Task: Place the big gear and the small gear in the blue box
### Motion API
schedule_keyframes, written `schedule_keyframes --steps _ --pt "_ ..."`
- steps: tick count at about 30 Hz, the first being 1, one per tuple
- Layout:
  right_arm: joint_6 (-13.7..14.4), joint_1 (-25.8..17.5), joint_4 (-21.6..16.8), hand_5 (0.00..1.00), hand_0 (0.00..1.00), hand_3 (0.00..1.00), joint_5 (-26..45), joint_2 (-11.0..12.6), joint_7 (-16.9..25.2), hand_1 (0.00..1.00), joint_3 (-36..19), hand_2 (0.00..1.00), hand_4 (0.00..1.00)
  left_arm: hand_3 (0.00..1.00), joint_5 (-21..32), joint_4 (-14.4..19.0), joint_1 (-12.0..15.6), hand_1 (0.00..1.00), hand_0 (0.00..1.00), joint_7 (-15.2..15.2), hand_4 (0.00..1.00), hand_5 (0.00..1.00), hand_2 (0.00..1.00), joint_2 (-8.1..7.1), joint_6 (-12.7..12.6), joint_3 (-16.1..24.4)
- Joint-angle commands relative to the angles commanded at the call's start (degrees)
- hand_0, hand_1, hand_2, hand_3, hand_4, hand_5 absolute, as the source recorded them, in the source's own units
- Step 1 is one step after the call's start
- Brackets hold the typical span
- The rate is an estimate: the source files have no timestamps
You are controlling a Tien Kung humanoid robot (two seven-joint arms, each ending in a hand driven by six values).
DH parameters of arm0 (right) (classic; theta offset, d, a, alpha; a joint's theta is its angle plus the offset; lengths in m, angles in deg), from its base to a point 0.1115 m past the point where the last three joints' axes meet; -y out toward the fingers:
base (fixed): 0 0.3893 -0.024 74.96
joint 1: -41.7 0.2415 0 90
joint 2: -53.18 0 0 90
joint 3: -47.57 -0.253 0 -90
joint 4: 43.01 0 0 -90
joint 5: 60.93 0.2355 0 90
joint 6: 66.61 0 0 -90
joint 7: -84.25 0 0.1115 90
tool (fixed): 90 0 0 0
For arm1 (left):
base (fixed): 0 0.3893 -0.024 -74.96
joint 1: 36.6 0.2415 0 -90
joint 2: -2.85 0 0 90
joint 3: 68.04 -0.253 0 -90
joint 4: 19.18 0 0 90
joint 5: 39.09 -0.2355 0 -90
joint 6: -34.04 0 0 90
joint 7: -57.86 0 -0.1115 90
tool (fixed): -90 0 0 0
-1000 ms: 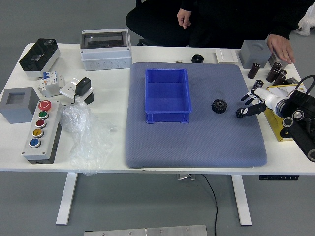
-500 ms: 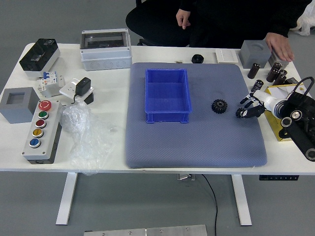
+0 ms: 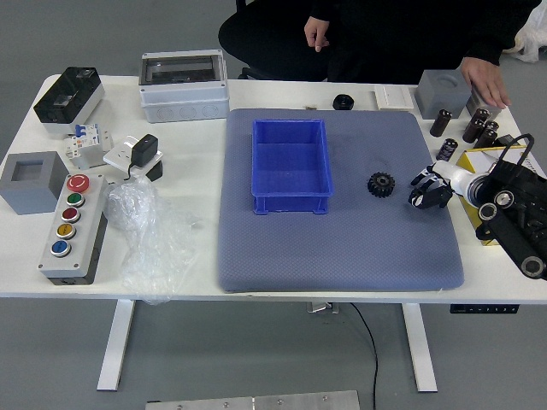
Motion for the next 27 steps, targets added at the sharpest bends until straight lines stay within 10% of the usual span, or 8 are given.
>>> schedule_keyframes --steps 9,10,27 --pt "2.0 -0.2 -0.4 0.167 0.473 0.672 -1.7 -0.4 -0.9 0.492 0.4 0.669 0.681 0.823 0.1 0.0 0.0 0.854 0.874 0.0 0.619 0.365 0.849 0.0 0.0 0.0" --pt "2.3 -0.3 -0.5 0.092 0.535 0.629 -1.9 -0.4 -0.9 0.406 0.4 0.529 0.588 0.823 0.1 0.0 0.0 0.854 0.874 0.0 0.619 0.367 0.849 0.0 0.0 0.0" --pt "4.1 -1.2 -0.8 0.002 0.523 0.608 -3.5 -0.9 -1.3 0.344 0.9 0.457 0.474 0.823 0.1 0.0 0.1 0.854 0.874 0.0 0.619 0.366 0.848 0.18 0.0 0.0"
